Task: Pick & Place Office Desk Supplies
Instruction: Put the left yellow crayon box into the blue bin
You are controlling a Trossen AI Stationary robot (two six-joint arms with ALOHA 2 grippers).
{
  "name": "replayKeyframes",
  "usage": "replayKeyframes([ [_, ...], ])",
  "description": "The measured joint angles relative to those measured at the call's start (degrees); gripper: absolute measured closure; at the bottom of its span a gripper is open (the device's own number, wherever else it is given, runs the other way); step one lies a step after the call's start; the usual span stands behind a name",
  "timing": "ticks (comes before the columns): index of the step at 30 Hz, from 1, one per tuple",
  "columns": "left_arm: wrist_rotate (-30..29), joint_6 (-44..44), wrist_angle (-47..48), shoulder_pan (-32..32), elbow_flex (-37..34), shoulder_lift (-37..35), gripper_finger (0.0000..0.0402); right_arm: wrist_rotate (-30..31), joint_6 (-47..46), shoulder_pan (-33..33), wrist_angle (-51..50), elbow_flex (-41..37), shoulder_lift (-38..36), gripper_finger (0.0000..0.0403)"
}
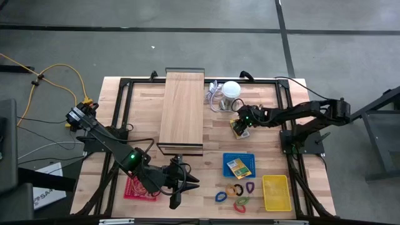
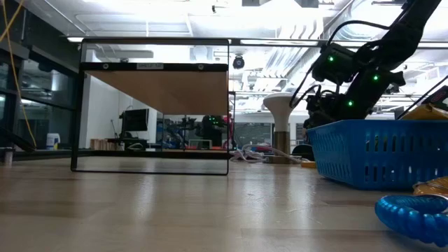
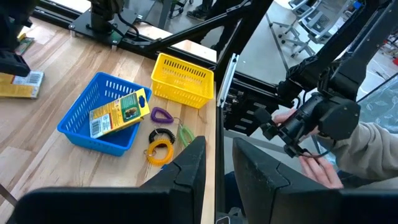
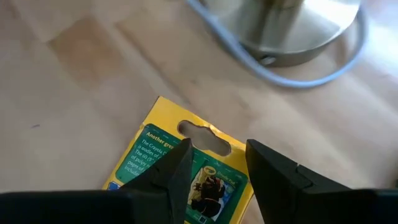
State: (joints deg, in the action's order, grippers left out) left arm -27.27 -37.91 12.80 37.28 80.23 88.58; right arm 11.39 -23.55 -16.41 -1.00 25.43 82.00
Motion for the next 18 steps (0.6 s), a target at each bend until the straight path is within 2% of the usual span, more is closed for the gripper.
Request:
replayKeyframes([
  [5, 0.0, 0.0, 0.0, 0.0, 0.0, 0.0, 0.0325, -0.8, -1.7, 2.1, -0.2, 0.0, 0.0, 0.0259],
  [8, 0.0, 0.0, 0.0, 0.0, 0.0, 0.0, 0.0325, 0.8, -1.2, 2.9, -0.5, -0.2, -1.5, 0.0259],
  [18, 0.0, 0.0, 0.0, 0.0, 0.0, 0.0, 0.0325, 2.0, 2.5, 5.3, -1.8, -0.3, -12.7, 0.0259],
])
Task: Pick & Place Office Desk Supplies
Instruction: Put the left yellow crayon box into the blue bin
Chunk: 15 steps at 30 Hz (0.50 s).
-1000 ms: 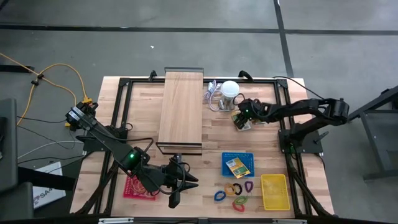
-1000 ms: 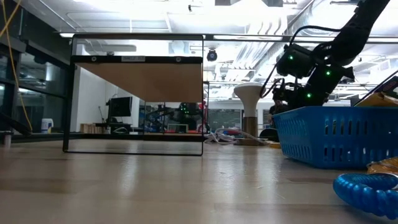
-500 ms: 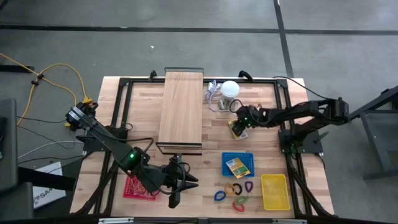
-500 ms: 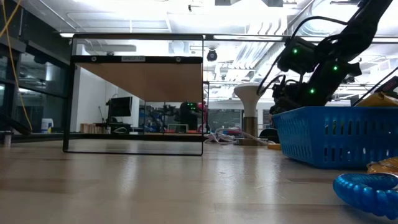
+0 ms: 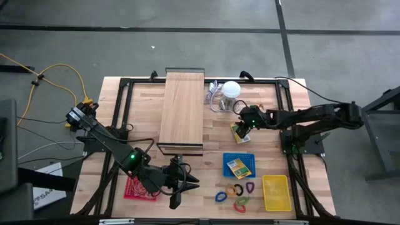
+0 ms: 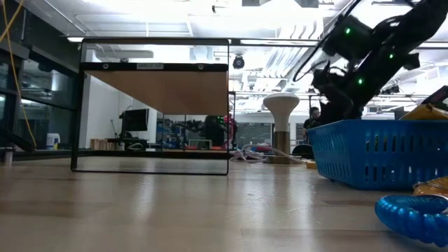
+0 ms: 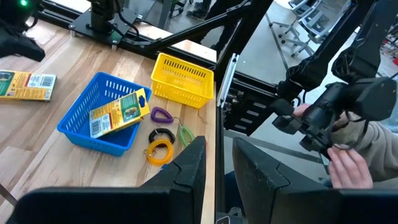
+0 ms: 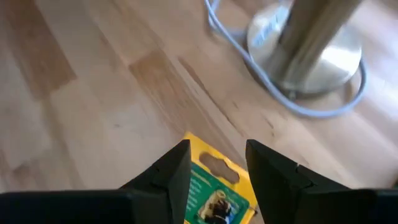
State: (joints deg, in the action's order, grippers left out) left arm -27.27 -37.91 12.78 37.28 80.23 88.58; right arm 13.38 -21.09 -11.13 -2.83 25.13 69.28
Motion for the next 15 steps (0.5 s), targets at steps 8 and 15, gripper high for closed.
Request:
replayKeyframes([
  [8, 0.0, 0.0, 0.0, 0.0, 0.0, 0.0, 0.0325, 1.3, 10.3, -0.1, 1.8, 0.1, 1.0, 0.0259],
  [15, 0.0, 0.0, 0.0, 0.0, 0.0, 0.0, 0.0325, 1.1, 24.3, -0.3, 2.7, 0.1, 1.6, 0.0259],
])
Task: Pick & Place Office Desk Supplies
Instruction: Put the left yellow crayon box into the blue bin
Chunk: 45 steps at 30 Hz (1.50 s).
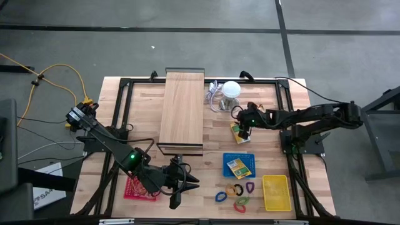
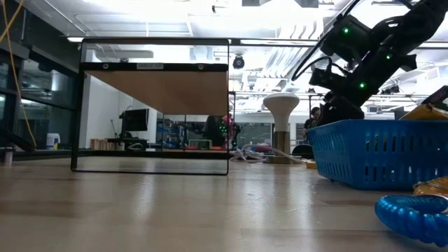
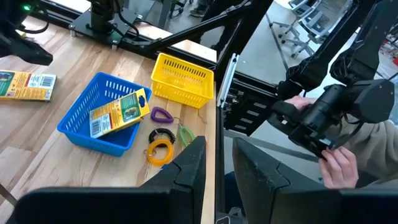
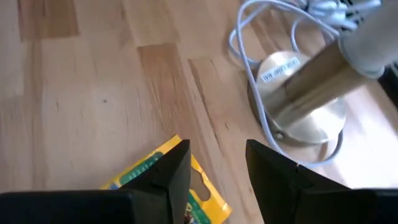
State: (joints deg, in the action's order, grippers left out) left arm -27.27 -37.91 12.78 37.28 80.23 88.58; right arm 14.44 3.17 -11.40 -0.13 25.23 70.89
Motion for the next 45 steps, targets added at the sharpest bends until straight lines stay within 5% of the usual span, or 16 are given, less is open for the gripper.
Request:
replayKeyframes([
  [15, 0.0, 0.0, 0.0, 0.0, 0.0, 0.0, 0.0325, -10.3, 6.8, 0.0, 4.6, 0.1, 0.0, 0.0259],
  [45, 0.0, 0.0, 0.0, 0.0, 0.0, 0.0, 0.0325, -3.8, 13.3, -1.8, 1.4, 0.2, 6.4, 0.0259],
])
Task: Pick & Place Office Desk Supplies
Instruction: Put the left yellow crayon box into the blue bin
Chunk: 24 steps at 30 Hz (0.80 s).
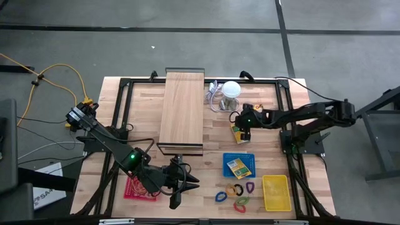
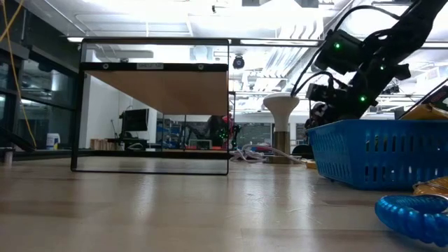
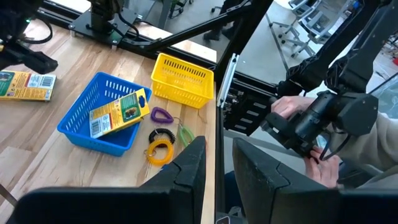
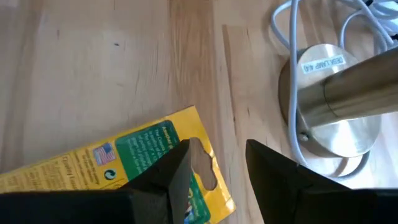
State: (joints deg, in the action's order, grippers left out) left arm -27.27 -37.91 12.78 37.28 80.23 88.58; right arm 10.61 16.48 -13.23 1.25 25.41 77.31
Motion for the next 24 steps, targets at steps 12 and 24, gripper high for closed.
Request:
replayKeyframes([
  [12, 0.0, 0.0, 0.0, 0.0, 0.0, 0.0, 0.0325, 2.0, 1.8, 0.3, 2.4, 0.0, 3.6, 0.0259],
  [24, 0.0, 0.0, -0.2, 0.0, 0.0, 0.0, 0.0325, 3.1, 1.8, 1.7, 2.0, 0.0, 4.4, 0.0259],
])
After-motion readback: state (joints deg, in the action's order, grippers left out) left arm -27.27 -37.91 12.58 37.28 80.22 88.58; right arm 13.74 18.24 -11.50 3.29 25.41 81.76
